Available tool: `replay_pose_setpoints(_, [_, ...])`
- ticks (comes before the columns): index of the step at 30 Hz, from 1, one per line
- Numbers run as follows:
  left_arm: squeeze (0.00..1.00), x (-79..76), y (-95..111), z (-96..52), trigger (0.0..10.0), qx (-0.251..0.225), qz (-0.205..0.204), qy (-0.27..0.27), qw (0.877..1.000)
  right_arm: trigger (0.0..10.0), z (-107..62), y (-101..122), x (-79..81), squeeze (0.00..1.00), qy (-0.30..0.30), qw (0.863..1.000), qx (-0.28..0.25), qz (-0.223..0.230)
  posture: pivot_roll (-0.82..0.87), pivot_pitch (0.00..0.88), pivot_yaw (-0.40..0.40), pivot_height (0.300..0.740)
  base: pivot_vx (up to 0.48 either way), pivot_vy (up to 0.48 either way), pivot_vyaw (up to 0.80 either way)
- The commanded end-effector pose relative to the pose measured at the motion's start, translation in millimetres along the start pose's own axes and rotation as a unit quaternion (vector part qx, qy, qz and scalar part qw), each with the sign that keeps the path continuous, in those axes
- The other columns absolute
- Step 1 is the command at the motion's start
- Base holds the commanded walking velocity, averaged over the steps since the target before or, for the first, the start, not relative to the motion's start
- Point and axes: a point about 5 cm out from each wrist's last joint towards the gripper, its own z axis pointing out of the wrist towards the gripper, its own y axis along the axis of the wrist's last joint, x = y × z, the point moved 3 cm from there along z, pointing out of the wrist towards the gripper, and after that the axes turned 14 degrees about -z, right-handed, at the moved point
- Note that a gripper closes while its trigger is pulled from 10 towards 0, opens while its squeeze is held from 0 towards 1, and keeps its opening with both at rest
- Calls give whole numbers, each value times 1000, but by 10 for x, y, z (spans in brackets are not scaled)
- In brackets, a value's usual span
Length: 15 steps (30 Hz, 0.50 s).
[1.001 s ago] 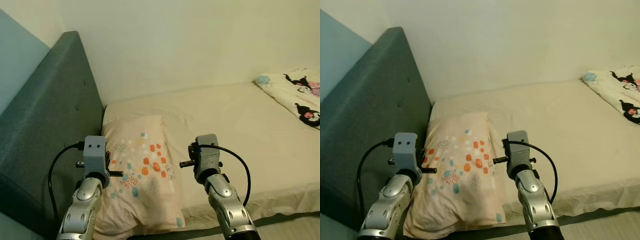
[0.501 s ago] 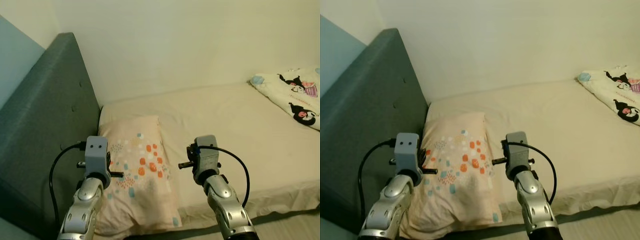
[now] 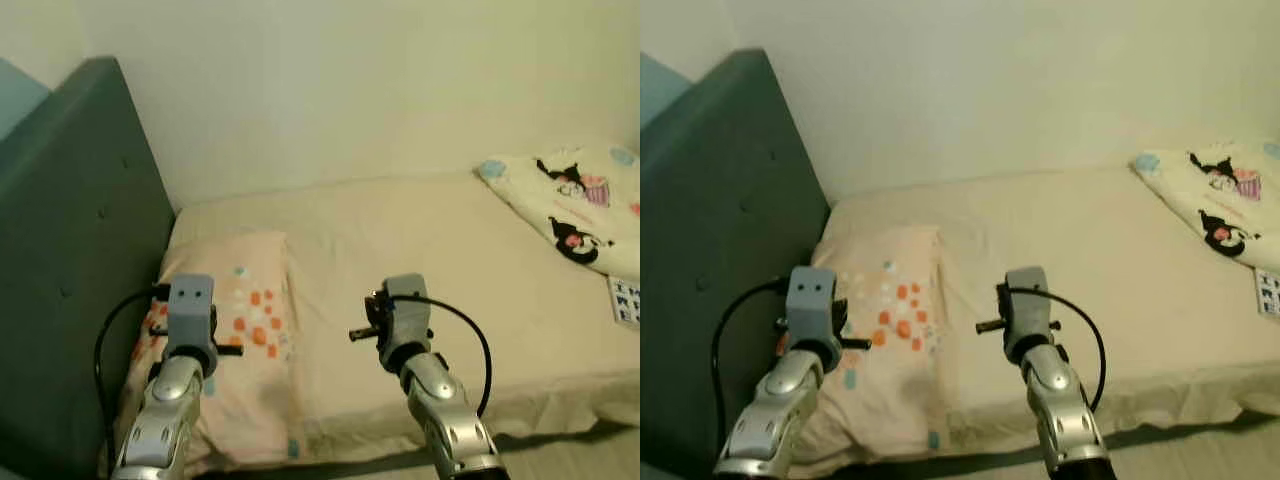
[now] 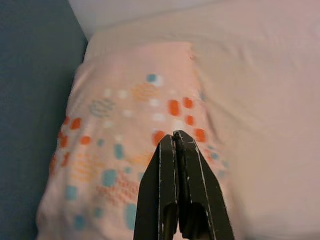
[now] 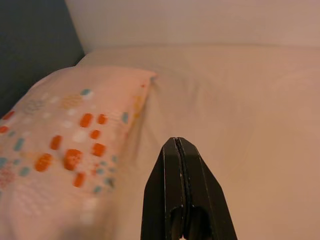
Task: Clean up the room
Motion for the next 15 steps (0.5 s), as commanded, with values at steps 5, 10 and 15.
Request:
replay_pose_setpoints(5, [0, -14, -27, 20, 10000, 11, 10, -6, 1000, 10000, -39, -55, -40, 0, -9, 1000, 9, 10, -86, 63, 45, 740, 0, -480, 0])
replay_pose_setpoints(10, [0, -6, -26, 23, 10000, 11, 11, -7, 1000, 10000, -41, -54, -34, 0, -10, 1000, 9, 14, -84, 62, 45, 740, 0, -480, 0])
replay_pose_setpoints(15, [0, 7, -38, 13, 10000, 13, 15, -7, 1000, 10000, -41, -54, -26, 0, -10, 1000, 9, 17, -84, 61, 44, 740, 0, -480, 0])
